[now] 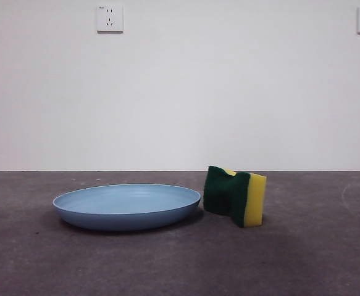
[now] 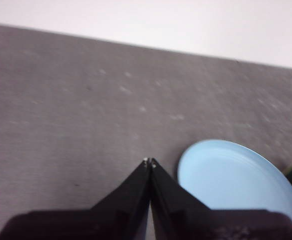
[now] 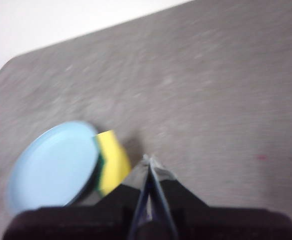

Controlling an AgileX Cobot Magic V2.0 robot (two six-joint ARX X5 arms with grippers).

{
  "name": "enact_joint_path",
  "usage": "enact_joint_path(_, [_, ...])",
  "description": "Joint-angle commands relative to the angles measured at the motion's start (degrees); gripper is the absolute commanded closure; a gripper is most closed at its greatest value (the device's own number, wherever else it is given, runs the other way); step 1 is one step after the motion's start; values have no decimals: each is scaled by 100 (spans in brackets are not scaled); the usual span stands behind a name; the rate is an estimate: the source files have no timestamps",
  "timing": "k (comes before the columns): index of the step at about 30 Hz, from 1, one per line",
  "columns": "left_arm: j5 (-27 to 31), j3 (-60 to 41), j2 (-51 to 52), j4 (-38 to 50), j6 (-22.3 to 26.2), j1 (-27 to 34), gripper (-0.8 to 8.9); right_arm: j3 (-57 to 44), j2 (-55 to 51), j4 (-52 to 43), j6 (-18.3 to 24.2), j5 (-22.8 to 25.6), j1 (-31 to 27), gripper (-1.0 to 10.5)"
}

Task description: Pick up the plate,pick up the cloth,clean the plate with the cloth

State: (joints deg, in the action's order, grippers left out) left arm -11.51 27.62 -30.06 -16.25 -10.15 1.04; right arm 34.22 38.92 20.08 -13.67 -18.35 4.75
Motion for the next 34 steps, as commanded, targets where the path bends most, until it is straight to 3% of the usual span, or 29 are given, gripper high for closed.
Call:
enact_joint_path(1, [-466, 374, -634, -122, 142, 17, 819, 509, 675, 295, 369, -555, -9, 950])
enact_joint_path(6, [-1370, 815, -1513, -275, 136, 17, 816, 1167, 1556, 955, 765, -1045, -9, 945])
enact_joint_path(10, [-1768, 903, -1965, -321, 109, -2, 805, 1357, 1917, 1060, 778, -1174, -7, 908])
enact_joint_path(15, [-1727, 909, -2253, -256, -90, -105, 495, 1379, 1958, 1060, 752, -1172, -2, 576])
enact_joint_path(22, [-1602, 1150, -2977, -57, -232, -369, 496, 1386, 1958, 1060, 570, -1176, 149, 564])
enact_joint_path(34, [-654, 2232, -5200, -103, 118, -940, 498, 1386, 1956, 1064, 560, -1176, 485, 564])
